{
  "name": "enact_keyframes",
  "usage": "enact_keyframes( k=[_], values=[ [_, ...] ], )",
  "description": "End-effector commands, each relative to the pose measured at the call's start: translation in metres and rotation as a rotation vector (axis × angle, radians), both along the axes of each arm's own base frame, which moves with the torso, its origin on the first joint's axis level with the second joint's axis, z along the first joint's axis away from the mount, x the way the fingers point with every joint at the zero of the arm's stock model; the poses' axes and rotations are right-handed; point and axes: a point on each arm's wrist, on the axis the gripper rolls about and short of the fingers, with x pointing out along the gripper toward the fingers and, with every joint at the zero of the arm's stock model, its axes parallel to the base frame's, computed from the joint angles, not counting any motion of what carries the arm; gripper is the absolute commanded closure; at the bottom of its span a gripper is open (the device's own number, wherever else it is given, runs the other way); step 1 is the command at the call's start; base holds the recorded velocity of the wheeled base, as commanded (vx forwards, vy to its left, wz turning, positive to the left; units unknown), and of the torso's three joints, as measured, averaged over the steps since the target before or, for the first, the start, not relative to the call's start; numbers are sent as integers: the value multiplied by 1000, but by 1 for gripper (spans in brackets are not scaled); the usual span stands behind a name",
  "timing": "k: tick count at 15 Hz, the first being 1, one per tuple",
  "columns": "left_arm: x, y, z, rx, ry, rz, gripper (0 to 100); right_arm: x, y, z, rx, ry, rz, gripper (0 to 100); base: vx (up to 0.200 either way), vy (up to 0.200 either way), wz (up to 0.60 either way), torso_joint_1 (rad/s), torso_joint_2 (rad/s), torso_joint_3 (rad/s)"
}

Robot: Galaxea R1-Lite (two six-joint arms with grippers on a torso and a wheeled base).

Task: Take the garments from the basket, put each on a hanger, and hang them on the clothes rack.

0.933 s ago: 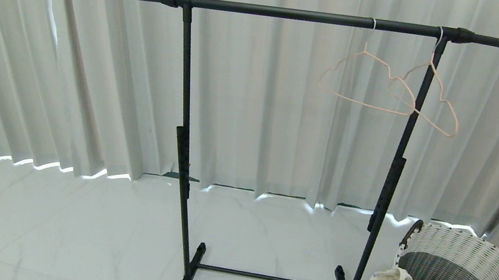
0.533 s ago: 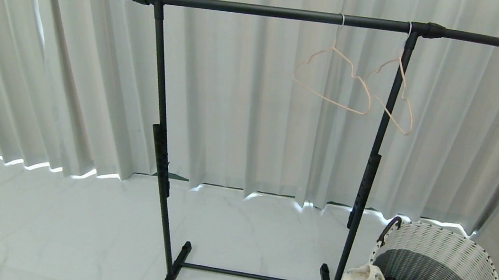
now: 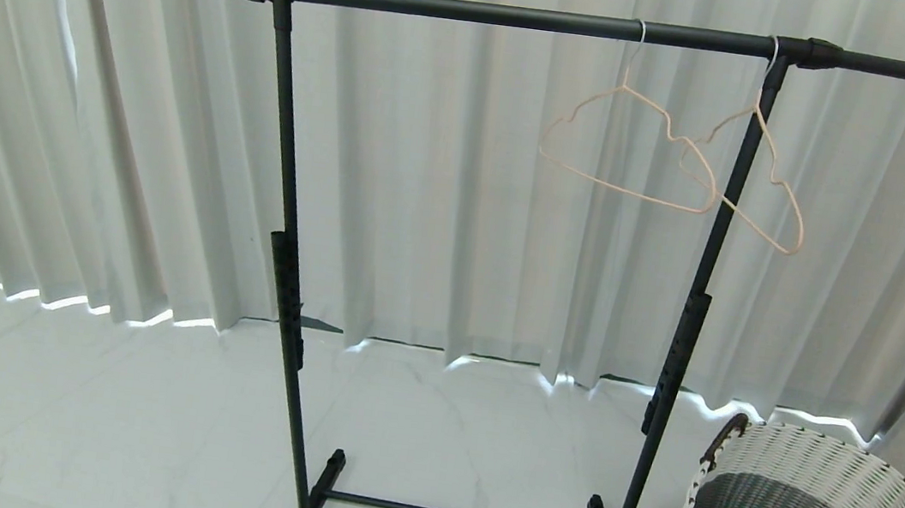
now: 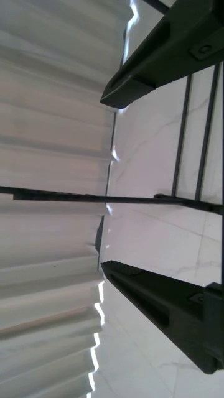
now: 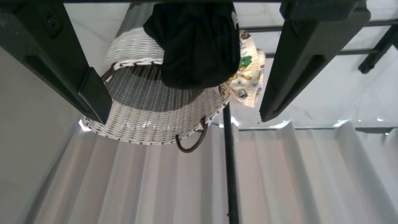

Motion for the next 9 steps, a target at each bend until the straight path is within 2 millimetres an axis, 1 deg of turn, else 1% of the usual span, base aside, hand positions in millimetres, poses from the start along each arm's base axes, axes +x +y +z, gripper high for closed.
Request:
enact_keyframes(
  k=[1,5,9],
  values=[
    [0,0,0,0,-2,2,0,0,0,0,0,0,0,0,0,0,0,0,0,0],
    [0,0,0,-6,-2,1,0,0,0,0,50,-2,0,0,0,0,0,0,0,0],
    [0,0,0,-1,-1,2,0,0,0,0,46,-2,0,0,0,0,0,0,0,0]
  ],
)
